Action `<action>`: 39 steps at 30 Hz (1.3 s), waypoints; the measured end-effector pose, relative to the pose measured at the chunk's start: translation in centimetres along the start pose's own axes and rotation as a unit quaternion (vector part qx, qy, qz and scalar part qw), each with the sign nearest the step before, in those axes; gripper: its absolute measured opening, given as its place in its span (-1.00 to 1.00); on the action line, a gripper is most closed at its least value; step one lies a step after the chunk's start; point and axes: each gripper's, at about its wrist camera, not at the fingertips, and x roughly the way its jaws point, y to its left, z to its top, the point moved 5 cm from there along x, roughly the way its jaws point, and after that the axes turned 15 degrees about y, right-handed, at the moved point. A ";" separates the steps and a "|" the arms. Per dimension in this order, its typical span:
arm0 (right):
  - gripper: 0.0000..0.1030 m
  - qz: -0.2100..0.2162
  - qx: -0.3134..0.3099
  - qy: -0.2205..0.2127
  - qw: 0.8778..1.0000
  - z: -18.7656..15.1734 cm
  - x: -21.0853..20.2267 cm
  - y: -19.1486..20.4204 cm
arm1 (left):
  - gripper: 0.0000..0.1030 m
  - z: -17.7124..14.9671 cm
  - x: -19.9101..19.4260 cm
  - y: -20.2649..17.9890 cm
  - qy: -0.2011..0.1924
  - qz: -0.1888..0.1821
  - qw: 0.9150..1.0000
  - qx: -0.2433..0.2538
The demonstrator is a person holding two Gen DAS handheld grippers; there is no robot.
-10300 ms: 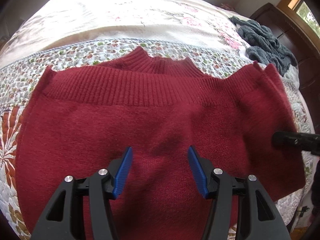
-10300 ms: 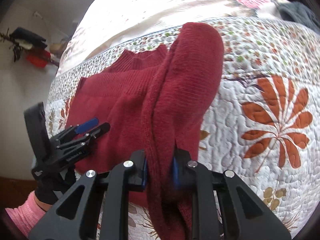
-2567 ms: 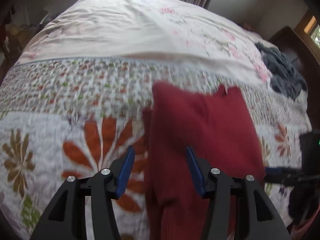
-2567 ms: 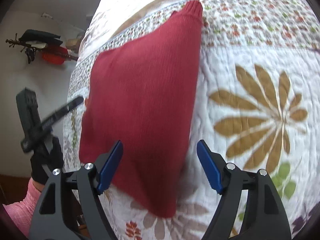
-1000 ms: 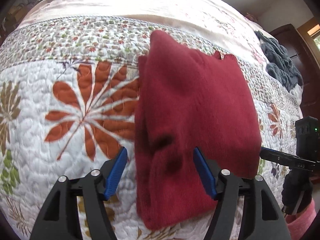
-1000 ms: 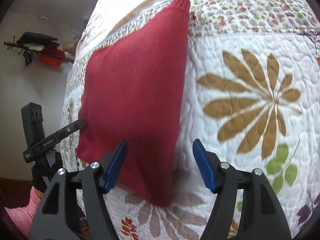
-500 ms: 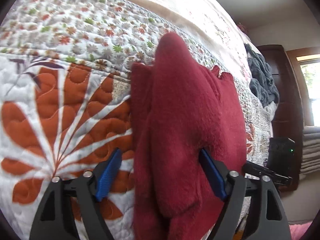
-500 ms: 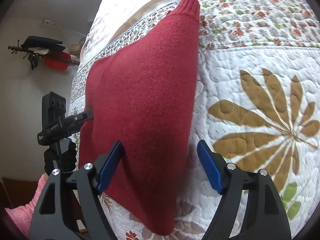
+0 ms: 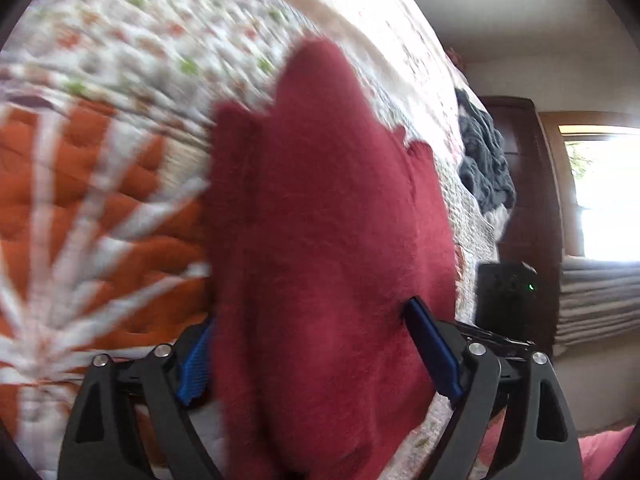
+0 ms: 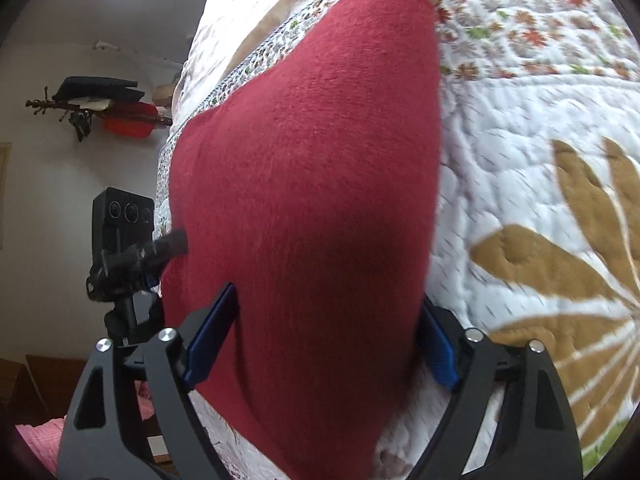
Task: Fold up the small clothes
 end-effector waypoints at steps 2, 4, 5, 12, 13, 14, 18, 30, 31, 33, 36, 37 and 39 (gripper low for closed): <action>0.68 -0.004 -0.002 -0.001 1.000 0.4 0.3 0.1 | 0.50 -0.1 0.6 -0.7 0.004 0.026 1.000 0.014; 0.55 -0.009 -0.008 -0.006 1.000 0.6 0.3 0.1 | 0.24 -0.3 0.5 -0.7 -0.003 0.012 1.000 0.008; 0.39 -0.012 -0.010 -0.009 1.000 0.5 0.2 0.1 | 0.08 -0.4 0.4 -0.6 -0.007 0.000 1.000 0.002; -0.11 0.031 -0.021 -0.018 0.999 -1.0 -2.4 1.0 | -0.17 -2.1 -0.7 -3.8 -0.042 -0.010 0.999 0.029; -0.12 0.033 -0.024 -0.019 0.999 -1.4 -3.0 1.0 | -0.17 -2.5 -0.7 -4.5 -0.044 -0.016 0.998 0.033; -0.12 0.034 -0.026 -0.021 0.999 -1.9 -3.8 1.0 | -0.17 -2.9 -0.7 -5.3 -0.046 -0.022 0.998 0.037; -0.12 0.025 -0.042 -0.029 0.998 -5.1 -7.9 1.0 | -0.17 -5.5 0.3 -9.0 -0.051 -0.047 0.996 0.048; -0.11 -0.033 -0.036 -0.029 0.998 -13.3 -17.3 -5.3 | -0.16 -9.9 10.9 -19.0 -0.056 -0.068 0.995 0.054; -0.11 -0.032 -0.031 -0.027 0.999 -13.5 -17.2 -6.1 | -0.16 -9.9 11.8 -19.1 -0.055 -0.064 0.995 0.050; -0.11 -0.027 -0.021 -0.021 0.999 -13.8 -16.6 -8.3 | -0.15 -9.9 13.7 -18.7 -0.053 -0.045 0.997 0.040; -0.10 -0.029 -0.008 -0.009 1.000 -14.2 -15.1 -11.7 | -0.13 -9.9 16.2 -17.5 -0.044 -0.018 0.999 0.023; -0.07 -0.030 -0.004 -0.006 1.000 -14.3 -14.6 -12.6 | -0.12 -10.0 16.7 -17.1 -0.046 -0.011 0.999 0.021; -0.02 -0.022 -0.001 -0.007 1.000 -14.4 -13.9 -13.7 | -0.05 -9.9 17.4 -16.8 -0.053 -0.004 0.998 0.019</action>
